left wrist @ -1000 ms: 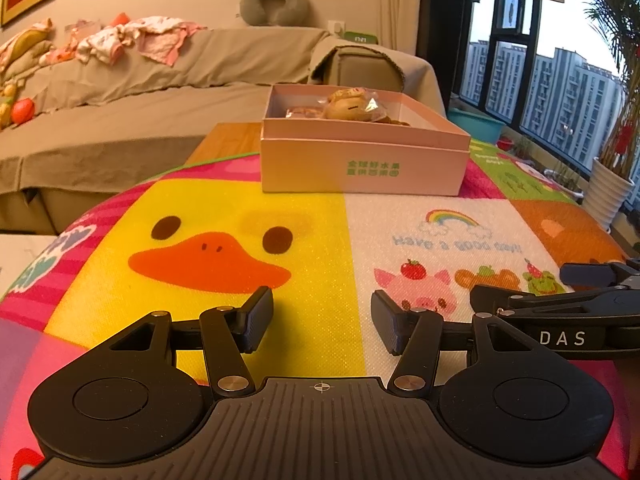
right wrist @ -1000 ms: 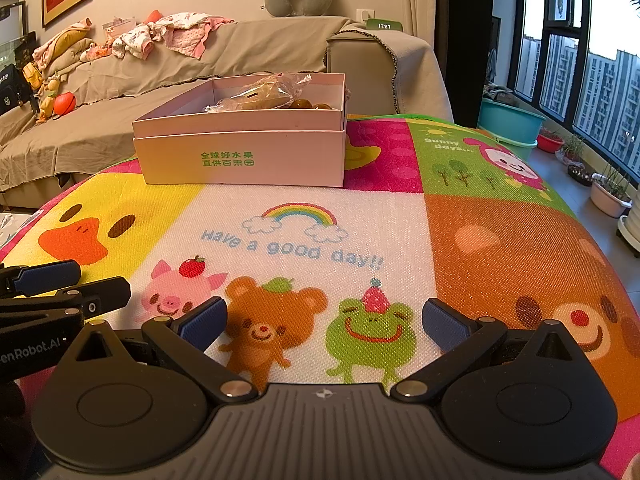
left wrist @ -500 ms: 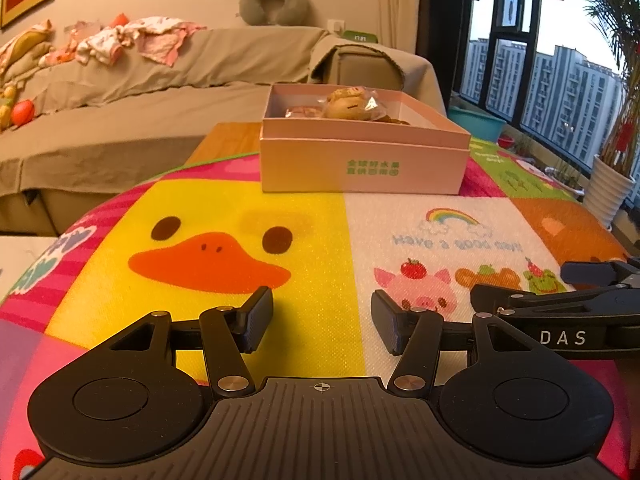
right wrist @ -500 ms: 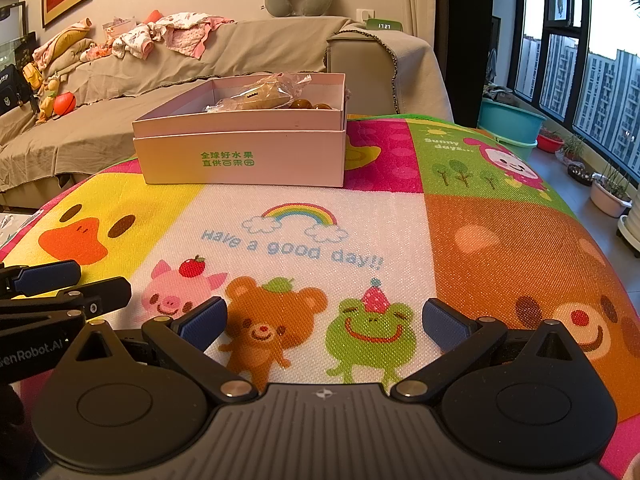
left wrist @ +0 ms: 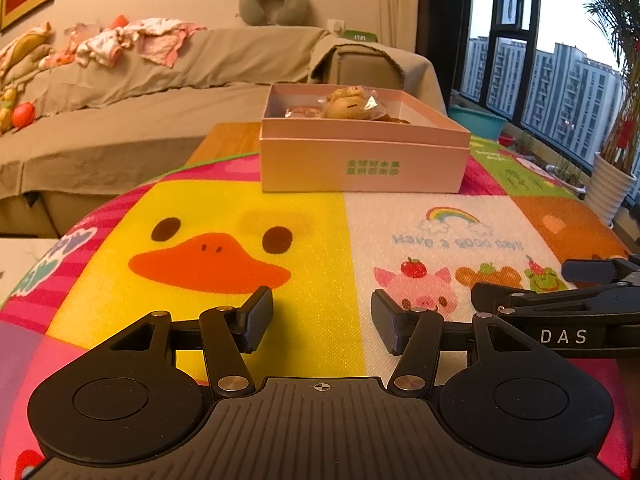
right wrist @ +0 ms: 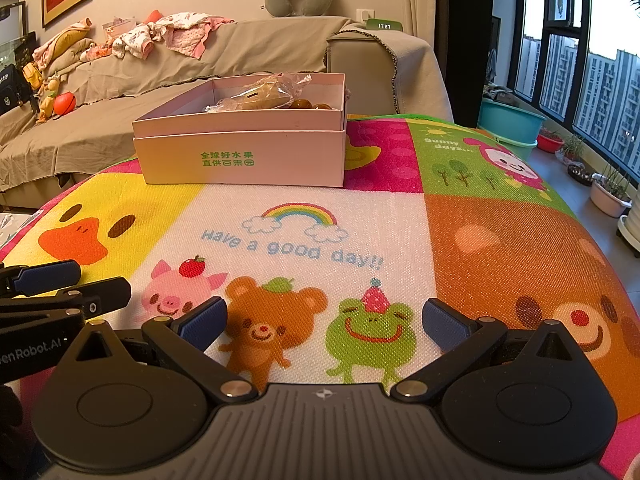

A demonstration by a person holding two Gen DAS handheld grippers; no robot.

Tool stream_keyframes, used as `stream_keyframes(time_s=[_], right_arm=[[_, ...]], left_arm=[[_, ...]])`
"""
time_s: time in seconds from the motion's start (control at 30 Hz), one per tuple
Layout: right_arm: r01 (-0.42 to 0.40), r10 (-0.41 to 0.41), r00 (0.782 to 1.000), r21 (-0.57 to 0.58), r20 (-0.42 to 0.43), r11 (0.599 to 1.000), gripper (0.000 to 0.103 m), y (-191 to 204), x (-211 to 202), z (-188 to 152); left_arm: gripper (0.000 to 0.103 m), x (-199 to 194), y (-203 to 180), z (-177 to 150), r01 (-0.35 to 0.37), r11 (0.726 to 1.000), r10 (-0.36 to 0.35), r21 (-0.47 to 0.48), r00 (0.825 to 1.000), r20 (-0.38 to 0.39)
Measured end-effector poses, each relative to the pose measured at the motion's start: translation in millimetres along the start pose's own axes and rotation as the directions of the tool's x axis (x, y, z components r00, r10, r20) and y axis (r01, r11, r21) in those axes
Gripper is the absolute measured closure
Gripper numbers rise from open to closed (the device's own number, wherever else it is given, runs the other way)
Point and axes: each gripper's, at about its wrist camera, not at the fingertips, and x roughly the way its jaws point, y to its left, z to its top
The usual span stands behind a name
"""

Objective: Organize objects

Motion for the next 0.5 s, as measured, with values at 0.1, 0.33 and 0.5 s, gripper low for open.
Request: stream_keyframes(time_s=[0.1,0.33,0.5], right_arm=[[0.000,0.000,1.000,0.000,0.000,1.000,0.000,0.0,0.1,0.1],[0.000,0.000,1.000,0.000,0.000,1.000,0.000,0.1,0.3,0.1],[0.001,-0.001,1.000,0.000,0.000,1.000,0.000,0.2,0.2,0.1]], left_arm=[[0.044,-0.2,0.0,-0.2,0.000,1.000,0.000,0.000,1.000,0.000],[0.044,-0.7,0.4,-0.7,-0.005,1.000,0.005,0.007,1.000,-0.001],[0.043,-0.5,-1.7,-0.6,-0.014,1.000,0.014,0.019,1.000,-0.002]])
